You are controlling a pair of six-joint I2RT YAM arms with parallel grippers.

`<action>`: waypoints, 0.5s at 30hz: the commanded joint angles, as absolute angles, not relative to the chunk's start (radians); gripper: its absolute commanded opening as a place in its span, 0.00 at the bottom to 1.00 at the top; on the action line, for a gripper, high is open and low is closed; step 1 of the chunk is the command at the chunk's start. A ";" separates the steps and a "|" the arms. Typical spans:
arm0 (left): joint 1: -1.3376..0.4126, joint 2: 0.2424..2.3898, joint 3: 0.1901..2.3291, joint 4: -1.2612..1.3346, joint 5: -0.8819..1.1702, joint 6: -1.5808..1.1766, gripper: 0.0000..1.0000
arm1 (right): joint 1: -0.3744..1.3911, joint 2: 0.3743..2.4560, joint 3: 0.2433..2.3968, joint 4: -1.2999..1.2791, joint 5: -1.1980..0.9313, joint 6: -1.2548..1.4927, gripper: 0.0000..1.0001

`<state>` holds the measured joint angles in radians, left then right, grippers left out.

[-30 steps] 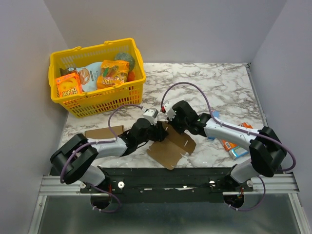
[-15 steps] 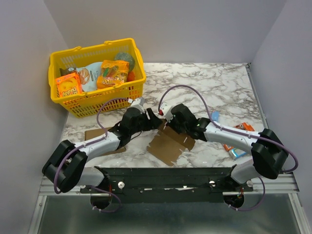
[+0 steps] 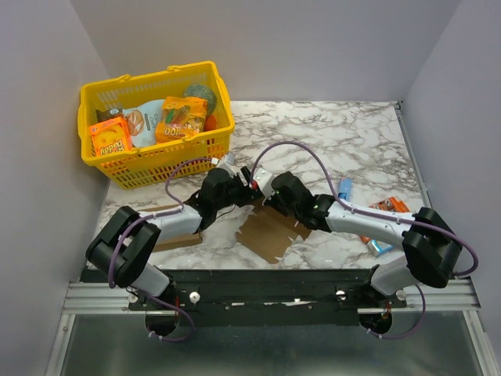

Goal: Fold the paper box

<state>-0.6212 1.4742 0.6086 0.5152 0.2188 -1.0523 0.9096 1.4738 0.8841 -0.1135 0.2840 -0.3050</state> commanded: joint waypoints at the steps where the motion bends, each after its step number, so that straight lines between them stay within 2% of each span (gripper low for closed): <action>1: -0.620 1.514 0.620 0.603 0.265 -1.121 0.76 | 0.930 1.465 0.868 -0.063 0.337 -0.333 0.01; 7: -0.620 1.563 0.649 0.607 0.275 -1.126 0.75 | 0.953 1.465 0.853 -0.028 0.377 -0.348 0.01; 10: -0.620 1.591 0.643 0.638 0.287 -1.152 0.70 | 0.962 1.466 0.847 -0.011 0.397 -0.367 0.01; 15: -0.615 1.635 0.638 0.722 0.307 -1.196 0.54 | 0.991 1.468 0.821 0.043 0.439 -0.400 0.01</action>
<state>-0.6209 1.6009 0.6270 0.6266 0.2665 -1.1500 0.9600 1.4738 0.8490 -0.0391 0.3817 -0.3622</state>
